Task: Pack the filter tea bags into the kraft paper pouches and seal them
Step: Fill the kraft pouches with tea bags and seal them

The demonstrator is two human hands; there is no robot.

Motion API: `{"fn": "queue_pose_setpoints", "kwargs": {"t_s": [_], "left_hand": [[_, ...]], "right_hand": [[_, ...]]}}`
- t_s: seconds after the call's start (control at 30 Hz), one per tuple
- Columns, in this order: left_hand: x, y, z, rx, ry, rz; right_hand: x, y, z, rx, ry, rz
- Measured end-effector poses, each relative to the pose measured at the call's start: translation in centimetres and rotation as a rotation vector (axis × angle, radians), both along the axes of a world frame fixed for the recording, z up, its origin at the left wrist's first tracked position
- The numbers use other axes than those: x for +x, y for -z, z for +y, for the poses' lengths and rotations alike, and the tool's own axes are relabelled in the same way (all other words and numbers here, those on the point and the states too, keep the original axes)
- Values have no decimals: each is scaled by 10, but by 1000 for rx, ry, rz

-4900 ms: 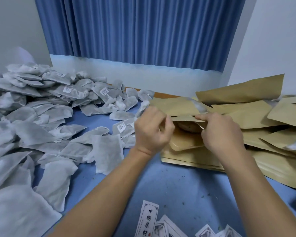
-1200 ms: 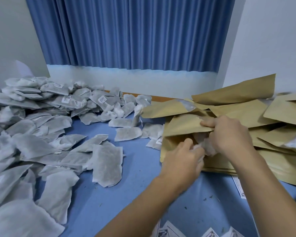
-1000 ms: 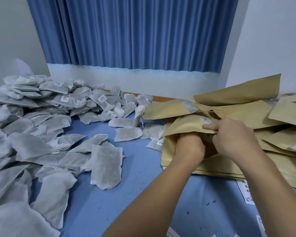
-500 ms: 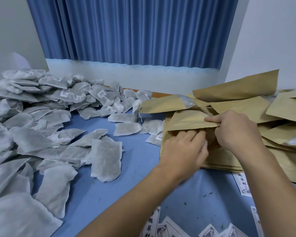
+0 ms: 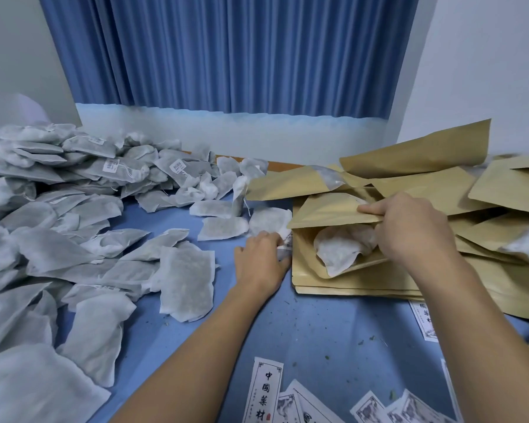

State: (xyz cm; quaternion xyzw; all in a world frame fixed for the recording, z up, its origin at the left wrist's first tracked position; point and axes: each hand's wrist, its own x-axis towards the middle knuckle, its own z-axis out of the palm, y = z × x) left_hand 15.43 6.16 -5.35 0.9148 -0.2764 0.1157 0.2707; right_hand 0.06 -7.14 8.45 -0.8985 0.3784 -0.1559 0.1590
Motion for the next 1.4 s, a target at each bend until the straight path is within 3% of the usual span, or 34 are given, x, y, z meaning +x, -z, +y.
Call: {"fn": "queue_pose_setpoints", "kwargs": {"t_s": [0.07,0.13,0.23,0.3,0.37,0.43,0.53,0.7,0.73,0.83,0.9,0.97,1.07,1.13,1.2,1.23,1.27,1.3,1.4], "left_hand": [[-7,-2,4,-187,-74,62],[-22,-11,10,-530,-137,84],[-49,-25,17,-863,53,-331],[-73,-28,14,-750,340,-550],[-92,-24,3,-453,498,-629],[-102,-27,-16,-253,462,-455],[-92,-44,-46,-200,354,8],[-59,-57,-93,126,303,292],[-51,-59,-96,99,302,372],[-28,-62,-102,-225,219,612],[-27,-67,-110,-179,252,662],[-37,-73,-119,22,333,561],[-59,-76,-114,152,433,267],[-78,-73,-90,-87,360,99],[-108,-67,-56,-514,427,-68],[-125,-59,-40,-625,484,-105],[-142,-49,-25,-719,525,-49],[-155,-38,-15,-791,523,158],[-172,-21,-4,-915,315,1043]], "right_hand": [[0,2,-1,-2,3,-6],[1,3,-3,-4,5,-14],[2,4,-5,-23,7,-13],[3,5,-8,-37,12,-12],[3,4,-9,-45,-3,-19],[2,3,-11,-56,-37,-7],[0,3,-11,-74,-120,12],[-5,-3,-10,-127,-227,7],[-7,-4,-11,-121,-251,6],[-11,-2,-8,-66,-322,-13],[-11,1,-9,-46,-324,-27],[-12,0,-12,-34,-296,-49],[-15,-5,-16,-8,-208,-106],[-17,-7,-18,-28,-156,-146],[-18,-6,-17,-72,-133,-171],[-19,-5,-16,-97,-123,-184],[-19,-3,-14,-121,-112,-202],[-19,-1,-13,-144,-102,-227],[-22,3,-8,-180,-87,-302]]}}
